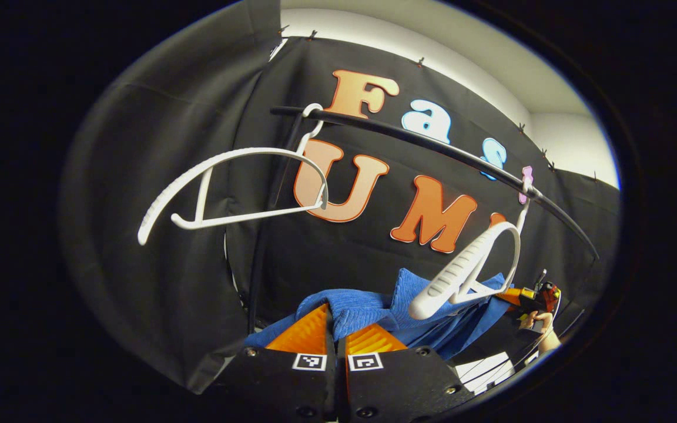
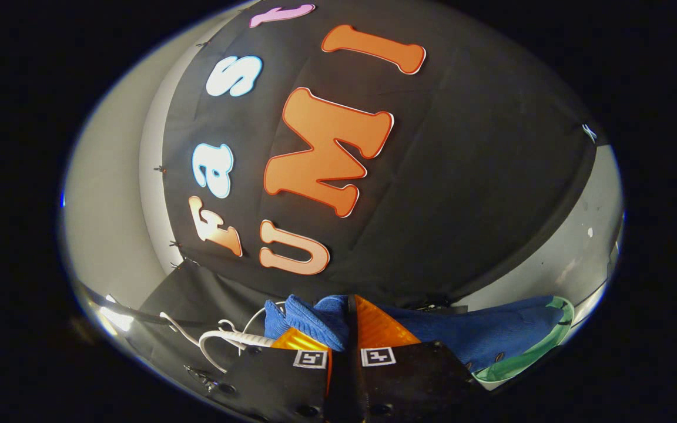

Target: Grasp the clothes on the hanger with both hands and then place them into the laundry hamper below.

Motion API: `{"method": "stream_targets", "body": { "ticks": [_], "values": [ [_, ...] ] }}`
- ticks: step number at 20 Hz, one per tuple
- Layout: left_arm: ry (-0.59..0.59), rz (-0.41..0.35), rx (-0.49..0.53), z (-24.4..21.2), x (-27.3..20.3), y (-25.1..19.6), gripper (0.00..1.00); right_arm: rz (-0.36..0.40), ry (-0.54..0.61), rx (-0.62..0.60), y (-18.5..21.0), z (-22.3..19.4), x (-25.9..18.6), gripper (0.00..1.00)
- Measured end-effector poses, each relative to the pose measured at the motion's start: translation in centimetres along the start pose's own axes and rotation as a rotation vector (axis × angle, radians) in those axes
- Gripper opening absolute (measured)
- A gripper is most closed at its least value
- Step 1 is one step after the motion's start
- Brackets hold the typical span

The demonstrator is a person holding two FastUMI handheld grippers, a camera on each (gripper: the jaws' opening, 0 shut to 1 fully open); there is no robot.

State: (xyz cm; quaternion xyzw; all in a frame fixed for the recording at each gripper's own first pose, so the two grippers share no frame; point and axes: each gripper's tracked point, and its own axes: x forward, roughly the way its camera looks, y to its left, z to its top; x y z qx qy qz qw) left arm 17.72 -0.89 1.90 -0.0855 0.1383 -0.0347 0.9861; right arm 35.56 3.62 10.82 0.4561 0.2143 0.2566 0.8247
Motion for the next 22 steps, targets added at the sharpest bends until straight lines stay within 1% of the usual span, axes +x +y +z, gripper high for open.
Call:
{"method": "stream_targets", "body": {
  "ticks": [2,3,8,11,13,14,15,17,18,19,22],
  "values": [
    [0.008,0.008,0.026,-0.7,-0.2,0.0,0.02,-0.01,0.004,-0.026,-0.5,-0.1,-0.5,0.07],
    [0.015,0.012,0.024,-1.4,-0.4,0.0,0.0,-0.019,0.007,-0.047,-0.7,-0.3,-0.9,0.07],
    [0.044,0.042,-0.06,-5.5,-0.9,0.9,0.0,-0.094,0.039,-0.186,-3.1,-2.5,-2.8,0.08],
    [0.068,0.078,-0.08,-8.4,-1.5,0.9,0.0,-0.154,0.053,-0.346,-5.0,-4.1,-5.0,0.07],
    [0.091,0.084,-0.079,-10.0,-1.9,-0.2,0.0,-0.194,0.053,-0.426,-6.2,-4.8,-6.3,0.08],
    [0.091,0.074,-0.077,-10.7,-2.0,-1.0,0.0,-0.215,0.041,-0.454,-6.6,-5.0,-6.9,0.08],
    [0.092,0.057,-0.072,-11.1,-1.9,-2.1,0.0,-0.254,0.016,-0.495,-7.3,-4.9,-7.5,0.08],
    [0.109,0.027,-0.041,-12.2,-1.5,-4.4,0.0,-0.336,-0.025,-0.64,-8.5,-4.7,-8.9,0.07],
    [0.12,0.012,-0.018,-12.6,-1.1,-5.4,0.0,-0.364,-0.032,-0.709,-8.7,-5.1,-9.7,0.08],
    [0.13,-0.004,0.009,-13.0,-0.8,-6.5,0.0,-0.376,-0.032,-0.747,-8.8,-5.4,-10.2,0.08],
    [0.147,-0.059,0.067,-14.6,0.1,-10.7,0.0,-0.395,-0.051,-0.765,-8.6,-7.4,-10.6,0.07]
  ]
}}
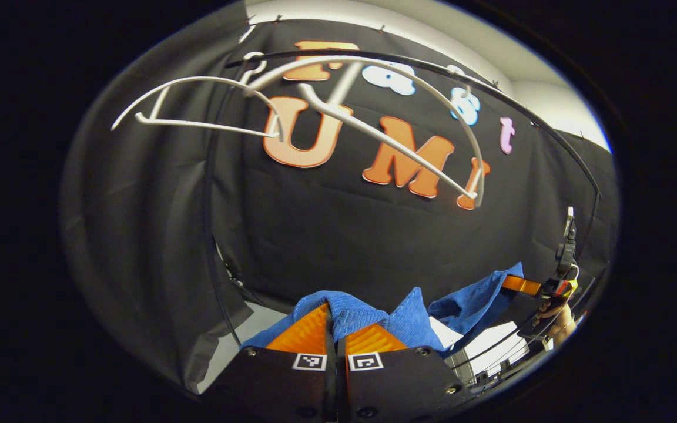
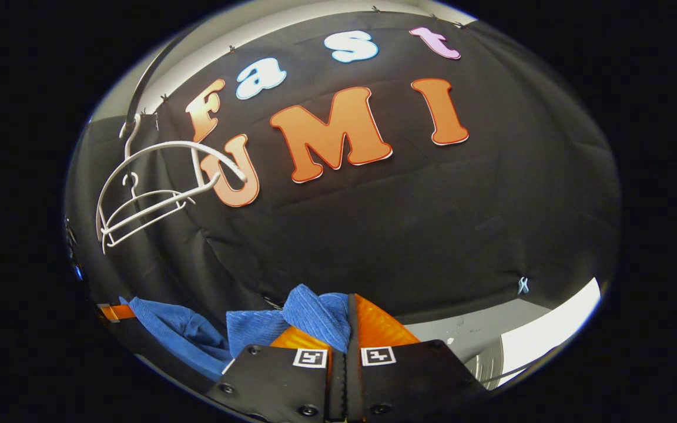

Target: Grasp the clothes on the hanger with both hands and then place them into the laundry hamper below.

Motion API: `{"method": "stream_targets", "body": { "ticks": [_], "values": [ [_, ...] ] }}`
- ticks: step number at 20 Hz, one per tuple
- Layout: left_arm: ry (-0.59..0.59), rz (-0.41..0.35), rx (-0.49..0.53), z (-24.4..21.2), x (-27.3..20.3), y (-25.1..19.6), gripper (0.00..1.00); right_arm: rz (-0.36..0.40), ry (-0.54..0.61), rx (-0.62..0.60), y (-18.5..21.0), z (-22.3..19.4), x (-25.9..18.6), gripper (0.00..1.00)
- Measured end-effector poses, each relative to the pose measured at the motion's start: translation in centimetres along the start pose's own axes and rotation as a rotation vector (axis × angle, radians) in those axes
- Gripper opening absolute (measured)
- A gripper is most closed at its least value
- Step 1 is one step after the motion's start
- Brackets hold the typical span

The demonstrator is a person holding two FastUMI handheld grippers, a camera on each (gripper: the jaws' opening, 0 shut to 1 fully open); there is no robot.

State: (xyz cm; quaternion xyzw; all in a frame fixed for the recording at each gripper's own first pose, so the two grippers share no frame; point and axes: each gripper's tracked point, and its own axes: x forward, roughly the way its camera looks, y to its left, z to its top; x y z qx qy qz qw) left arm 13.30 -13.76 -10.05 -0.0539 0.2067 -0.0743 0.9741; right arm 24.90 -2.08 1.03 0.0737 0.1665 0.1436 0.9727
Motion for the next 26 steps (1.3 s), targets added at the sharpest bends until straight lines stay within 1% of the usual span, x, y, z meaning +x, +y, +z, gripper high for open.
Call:
{"method": "stream_targets", "body": {
  "ticks": [2,4,5,8,10,12,14,17,19,21,24,26],
  "values": [
    [0.029,-0.042,0.021,-0.8,2.0,-3.0,0.0,0.003,-0.002,0.021,1.6,-1.6,0.2,0.07],
    [0.085,-0.08,0.04,-2.5,4.3,-6.1,0.0,-0.005,0.0,0.066,3.0,-3.8,0.2,0.08],
    [0.115,-0.085,0.049,-3.7,5.1,-7.1,0.0,-0.009,0.007,0.083,3.6,-4.9,0.2,0.08],
    [0.217,-0.106,0.06,-7.4,7.2,-9.5,0.0,-0.04,0.049,0.062,4.5,-8.9,-0.2,0.08],
    [0.271,-0.127,0.064,-9.8,8.2,-11.2,0.01,-0.063,0.069,0.048,3.7,-10.8,-0.6,0.08],
    [0.304,-0.143,0.073,-11.2,9.0,-12.6,0.01,-0.074,0.111,0.064,2.7,-12.8,-0.7,0.08],
    [0.34,-0.151,0.055,-12.6,9.9,-13.7,0.01,-0.109,0.148,0.074,0.6,-14.5,-0.6,0.08],
    [0.409,-0.155,0.011,-15.4,10.4,-14.3,0.01,-0.165,0.193,0.077,-1.7,-16.3,-1.2,0.08],
    [0.462,-0.142,-0.023,-17.7,10.9,-14.1,0.01,-0.194,0.235,0.061,-2.5,-17.9,-1.7,0.08],
    [0.525,-0.126,-0.071,-19.6,10.2,-13.6,0.01,-0.215,0.285,0.051,-3.0,-19.9,-2.0,0.08],
    [0.58,-0.096,-0.113,-22.2,9.3,-11.2,0.01,-0.228,0.352,0.06,-3.0,-22.9,-2.7,0.08],
    [0.619,-0.058,-0.128,-23.7,8.4,-8.8,0.01,-0.245,0.401,0.083,-3.1,-25.0,-2.9,0.08]
  ]
}}
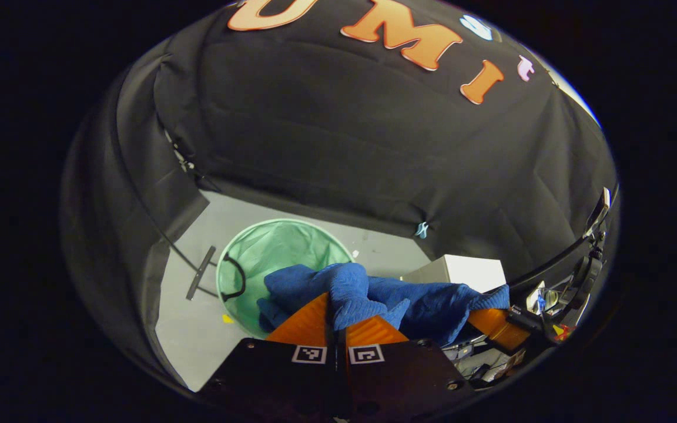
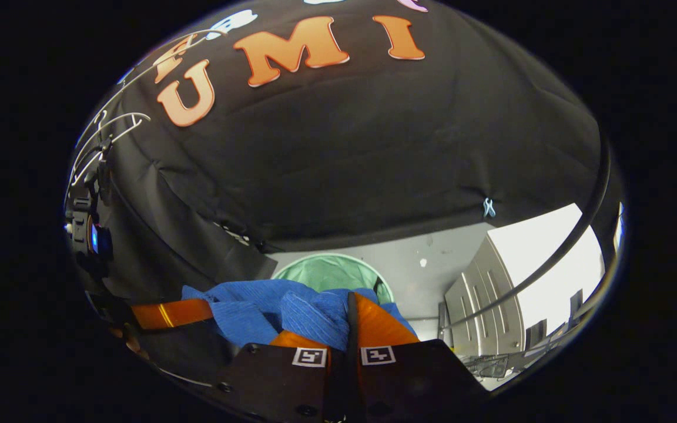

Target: Grasp the clothes on the hanger with both hands and then place them into the laundry hamper below.

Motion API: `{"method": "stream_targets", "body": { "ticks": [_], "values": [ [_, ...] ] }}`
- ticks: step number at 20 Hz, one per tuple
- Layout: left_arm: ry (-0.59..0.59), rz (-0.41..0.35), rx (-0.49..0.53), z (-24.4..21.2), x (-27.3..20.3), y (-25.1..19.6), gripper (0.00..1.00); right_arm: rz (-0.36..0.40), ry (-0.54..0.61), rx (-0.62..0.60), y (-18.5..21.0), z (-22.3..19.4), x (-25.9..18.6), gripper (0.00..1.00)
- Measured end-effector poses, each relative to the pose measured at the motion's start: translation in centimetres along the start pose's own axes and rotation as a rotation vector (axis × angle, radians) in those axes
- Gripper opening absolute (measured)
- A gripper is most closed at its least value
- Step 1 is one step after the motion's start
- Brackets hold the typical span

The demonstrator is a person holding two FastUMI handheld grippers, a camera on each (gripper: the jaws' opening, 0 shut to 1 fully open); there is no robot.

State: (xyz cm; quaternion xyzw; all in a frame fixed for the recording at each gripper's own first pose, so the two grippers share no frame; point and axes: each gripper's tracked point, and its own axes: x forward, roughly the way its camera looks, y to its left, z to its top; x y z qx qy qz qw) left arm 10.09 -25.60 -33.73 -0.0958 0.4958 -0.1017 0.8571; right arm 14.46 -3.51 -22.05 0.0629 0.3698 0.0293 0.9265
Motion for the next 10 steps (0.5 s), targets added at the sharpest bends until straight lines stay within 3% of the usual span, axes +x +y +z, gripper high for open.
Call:
{"method": "stream_targets", "body": {
  "ticks": [5,7,10],
  "values": [
    [0.038,0.046,-0.064,-0.5,-0.6,3.7,0.01,0.005,0.063,-0.001,2.0,-1.9,1.5,0.08],
    [0.098,0.105,-0.023,-1.2,-1.3,5.5,0.01,0.037,0.108,-0.023,3.9,-2.4,2.3,0.08],
    [0.131,0.129,0.006,-2.4,-0.7,7.6,0.01,0.006,0.151,-0.075,4.3,-4.2,3.7,0.08]
  ]
}}
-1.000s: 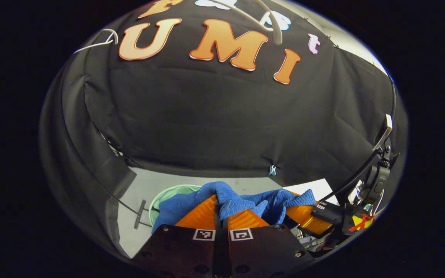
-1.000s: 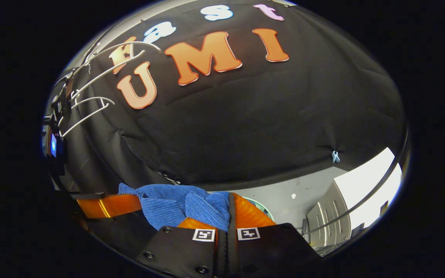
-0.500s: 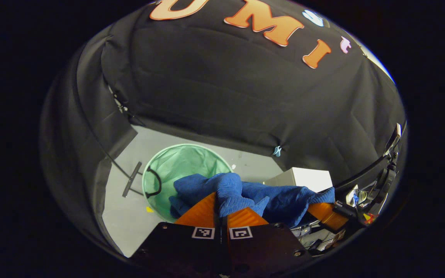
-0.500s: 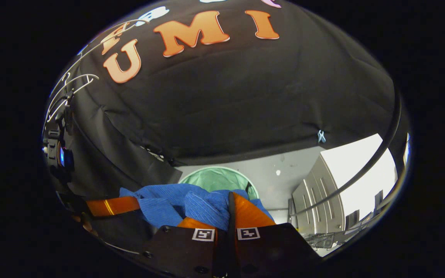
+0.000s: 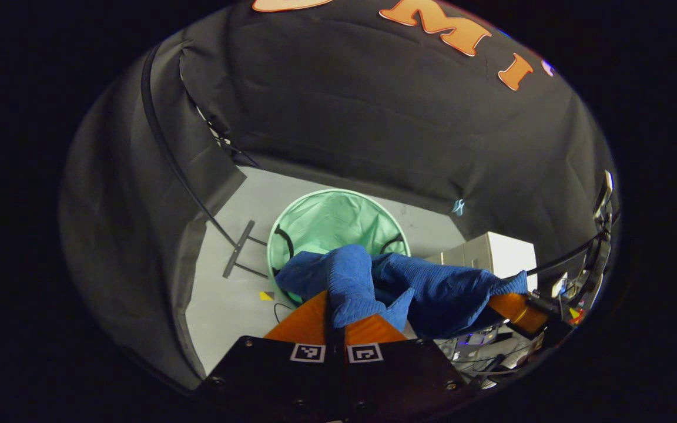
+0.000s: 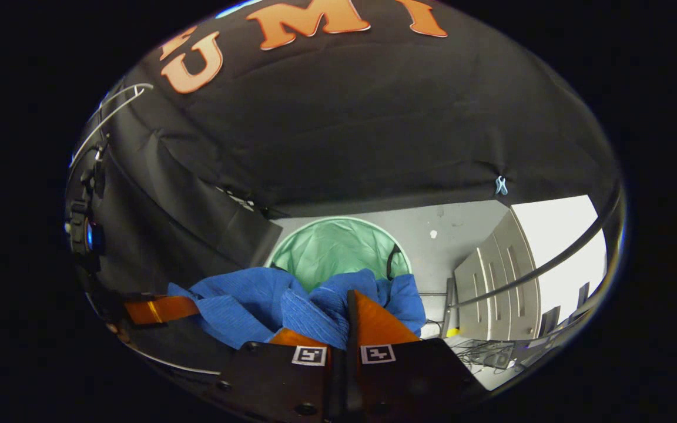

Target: Grasp the clothes on the hanger with both hands and then place them into the laundry hamper below.

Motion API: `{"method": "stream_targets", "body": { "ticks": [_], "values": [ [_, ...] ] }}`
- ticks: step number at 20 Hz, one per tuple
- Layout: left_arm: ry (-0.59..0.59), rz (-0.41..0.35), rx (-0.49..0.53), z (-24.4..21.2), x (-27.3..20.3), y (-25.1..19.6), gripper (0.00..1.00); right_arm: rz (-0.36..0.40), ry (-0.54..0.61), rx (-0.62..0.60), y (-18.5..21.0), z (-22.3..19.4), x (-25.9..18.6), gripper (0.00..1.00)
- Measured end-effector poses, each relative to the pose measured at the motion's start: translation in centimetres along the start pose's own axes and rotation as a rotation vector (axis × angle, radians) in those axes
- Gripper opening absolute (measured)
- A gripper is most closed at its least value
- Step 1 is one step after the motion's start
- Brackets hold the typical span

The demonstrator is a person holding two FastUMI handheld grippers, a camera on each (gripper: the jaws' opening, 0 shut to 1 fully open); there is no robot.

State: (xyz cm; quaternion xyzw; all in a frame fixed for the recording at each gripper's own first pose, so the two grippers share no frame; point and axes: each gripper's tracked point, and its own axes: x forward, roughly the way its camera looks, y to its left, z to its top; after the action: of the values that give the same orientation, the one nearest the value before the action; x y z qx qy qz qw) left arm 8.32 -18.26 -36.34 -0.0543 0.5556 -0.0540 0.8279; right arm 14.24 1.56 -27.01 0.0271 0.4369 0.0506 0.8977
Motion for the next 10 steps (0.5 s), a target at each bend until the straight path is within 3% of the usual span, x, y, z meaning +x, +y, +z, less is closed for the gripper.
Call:
{"method": "stream_targets", "body": {
  "ticks": [4,7,10],
  "values": [
    [0.043,-0.014,-0.078,-1.0,0.8,1.6,0.01,0.016,0.044,0.035,2.9,-1.0,1.5,0.08],
    [0.069,-0.015,-0.101,-0.8,1.2,1.9,0.01,-0.035,0.057,0.04,3.1,-0.3,1.7,0.08],
    [0.088,0.0,-0.123,-0.7,1.7,1.4,0.01,-0.039,0.056,0.044,4.0,0.7,2.3,0.08]
  ]
}}
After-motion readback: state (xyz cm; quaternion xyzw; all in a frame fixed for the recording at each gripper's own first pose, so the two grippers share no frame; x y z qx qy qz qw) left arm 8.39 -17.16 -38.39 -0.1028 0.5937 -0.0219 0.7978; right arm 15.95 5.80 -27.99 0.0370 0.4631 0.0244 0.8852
